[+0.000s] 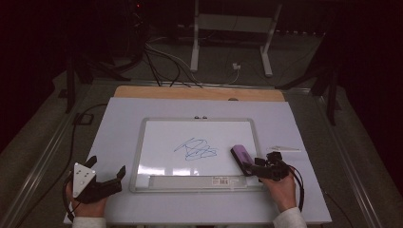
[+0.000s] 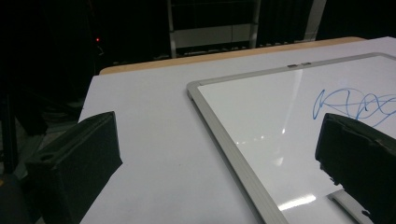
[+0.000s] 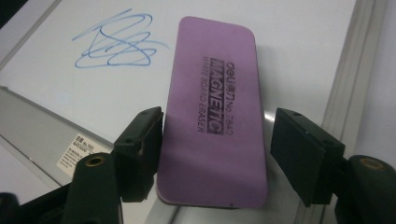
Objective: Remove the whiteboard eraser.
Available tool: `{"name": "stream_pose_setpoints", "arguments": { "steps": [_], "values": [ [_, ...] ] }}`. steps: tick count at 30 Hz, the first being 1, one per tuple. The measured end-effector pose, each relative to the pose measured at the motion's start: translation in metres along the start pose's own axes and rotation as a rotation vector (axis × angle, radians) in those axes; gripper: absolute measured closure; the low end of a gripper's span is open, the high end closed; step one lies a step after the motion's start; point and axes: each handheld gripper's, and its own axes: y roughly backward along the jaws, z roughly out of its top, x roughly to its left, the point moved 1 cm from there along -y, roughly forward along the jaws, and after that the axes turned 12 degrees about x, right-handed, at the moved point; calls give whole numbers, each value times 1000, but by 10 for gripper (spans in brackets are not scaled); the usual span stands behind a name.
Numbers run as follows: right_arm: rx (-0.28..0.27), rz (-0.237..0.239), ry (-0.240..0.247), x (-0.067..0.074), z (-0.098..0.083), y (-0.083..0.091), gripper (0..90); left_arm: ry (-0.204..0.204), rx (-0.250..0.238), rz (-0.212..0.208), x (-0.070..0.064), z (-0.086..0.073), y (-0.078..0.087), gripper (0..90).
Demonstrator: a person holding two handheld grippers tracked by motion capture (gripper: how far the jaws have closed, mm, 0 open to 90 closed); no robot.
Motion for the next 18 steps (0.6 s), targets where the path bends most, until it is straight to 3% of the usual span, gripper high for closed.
{"name": "stream_pose_setpoints", "arguments": {
  "steps": [9,18],
  "values": [
    [1,-3,-5,1,0,1,406,-4,4,1,-1,0,0,8],
    [-41,1,7,3,2,9,407,-5,7,-1,-1,0,-1,9]
  ]
}}
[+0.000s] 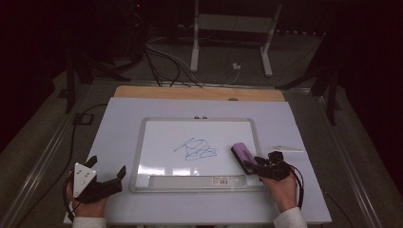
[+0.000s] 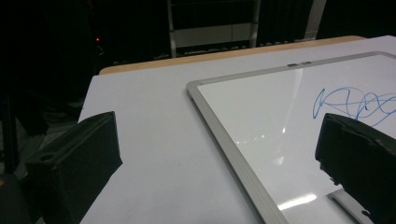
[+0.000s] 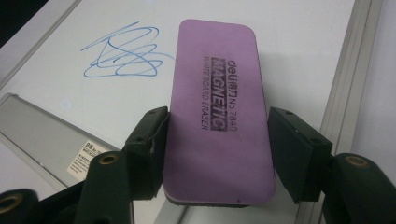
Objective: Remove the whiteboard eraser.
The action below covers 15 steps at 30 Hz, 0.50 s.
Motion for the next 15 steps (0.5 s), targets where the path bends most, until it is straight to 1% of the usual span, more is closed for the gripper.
{"name": "stream_pose_setpoints", "arguments": {
  "steps": [5,12,15],
  "values": [
    [-9,-2,15,2,2,2,407,-1,2,0,0,0,0,8],
    [-41,-6,33,7,10,10,407,0,2,-1,0,-1,-1,8],
    [-54,-7,33,9,14,12,408,1,7,0,1,-2,0,9]
  ]
}}
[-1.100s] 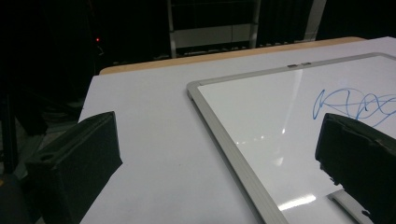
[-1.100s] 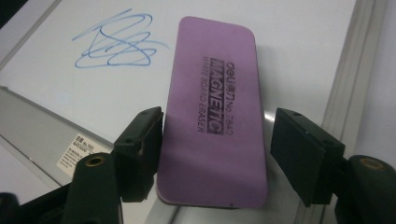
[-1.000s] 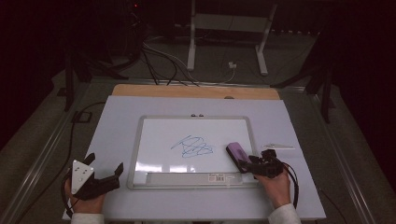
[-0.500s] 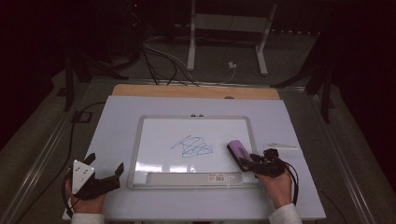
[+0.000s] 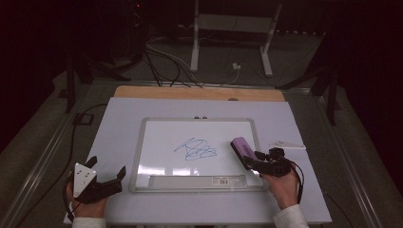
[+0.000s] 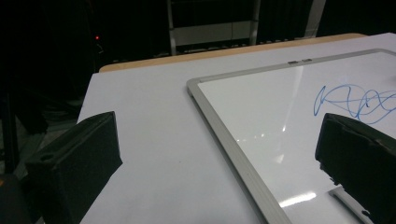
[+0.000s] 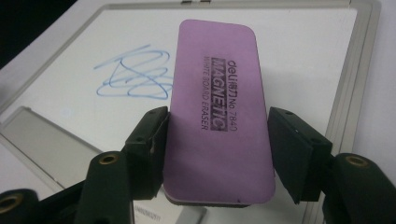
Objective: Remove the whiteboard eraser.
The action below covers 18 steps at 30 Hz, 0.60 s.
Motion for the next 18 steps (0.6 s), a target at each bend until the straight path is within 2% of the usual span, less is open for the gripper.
{"name": "stream_pose_setpoints", "arguments": {
  "steps": [8,18],
  "values": [
    [-14,0,21,6,10,-1,408,-2,0,4,0,0,1,9],
    [-28,-2,41,18,24,-11,408,0,4,4,0,0,-1,9]
  ]
}}
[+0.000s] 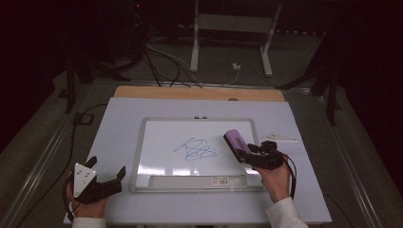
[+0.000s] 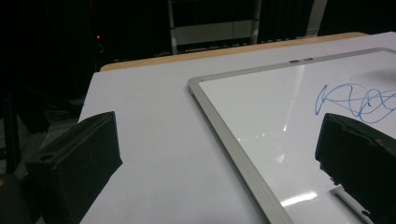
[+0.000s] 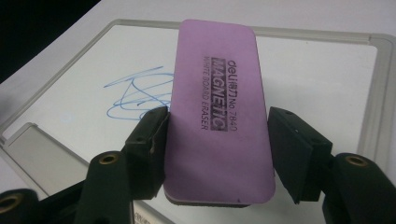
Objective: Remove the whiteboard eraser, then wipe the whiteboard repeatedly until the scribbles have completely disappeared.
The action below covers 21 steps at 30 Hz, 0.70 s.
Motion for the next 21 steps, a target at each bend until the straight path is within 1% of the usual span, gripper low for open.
{"name": "stream_pose_setpoints", "arguments": {
  "steps": [10,21],
  "values": [
    [0,7,14,8,8,-9,408,0,0,-2,0,0,-1,9],
    [4,12,32,14,14,-17,408,-1,2,-2,0,0,-1,9]
  ]
}}
